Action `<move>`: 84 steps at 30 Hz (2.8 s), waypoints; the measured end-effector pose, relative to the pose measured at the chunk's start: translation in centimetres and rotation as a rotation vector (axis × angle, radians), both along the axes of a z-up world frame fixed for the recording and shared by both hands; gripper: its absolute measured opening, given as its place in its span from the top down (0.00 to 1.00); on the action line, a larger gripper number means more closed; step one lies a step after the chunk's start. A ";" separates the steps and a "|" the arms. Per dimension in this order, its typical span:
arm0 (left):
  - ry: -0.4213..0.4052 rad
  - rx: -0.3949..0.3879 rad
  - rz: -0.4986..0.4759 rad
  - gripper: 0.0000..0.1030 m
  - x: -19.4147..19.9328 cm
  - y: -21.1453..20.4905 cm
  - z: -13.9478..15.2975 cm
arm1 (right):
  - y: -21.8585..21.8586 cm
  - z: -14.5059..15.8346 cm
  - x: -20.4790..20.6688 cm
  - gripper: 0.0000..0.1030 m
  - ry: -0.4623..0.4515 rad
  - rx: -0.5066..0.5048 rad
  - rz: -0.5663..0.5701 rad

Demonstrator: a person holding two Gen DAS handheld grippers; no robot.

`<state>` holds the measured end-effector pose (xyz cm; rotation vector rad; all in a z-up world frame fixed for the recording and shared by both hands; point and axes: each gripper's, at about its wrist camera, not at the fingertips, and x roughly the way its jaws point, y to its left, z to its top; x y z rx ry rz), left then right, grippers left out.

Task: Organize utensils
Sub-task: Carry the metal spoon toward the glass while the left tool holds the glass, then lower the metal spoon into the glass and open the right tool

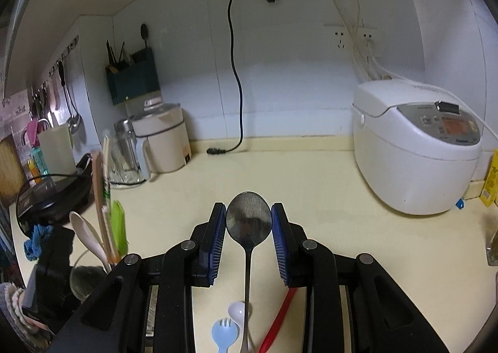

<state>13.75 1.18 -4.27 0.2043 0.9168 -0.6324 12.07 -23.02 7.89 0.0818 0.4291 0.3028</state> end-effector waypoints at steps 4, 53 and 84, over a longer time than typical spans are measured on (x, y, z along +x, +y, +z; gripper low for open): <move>0.000 0.000 0.000 0.17 0.0 0.0 0.0 | 0.0 0.6 -0.2 0.71 -0.019 0.003 -0.008; 0.001 -0.006 0.000 0.17 0.3 0.3 0.1 | 3.9 11.6 -8.2 0.71 -0.269 0.117 0.231; 0.001 -0.007 0.000 0.17 0.1 0.3 0.3 | 9.9 3.6 -2.3 0.71 0.019 0.040 0.291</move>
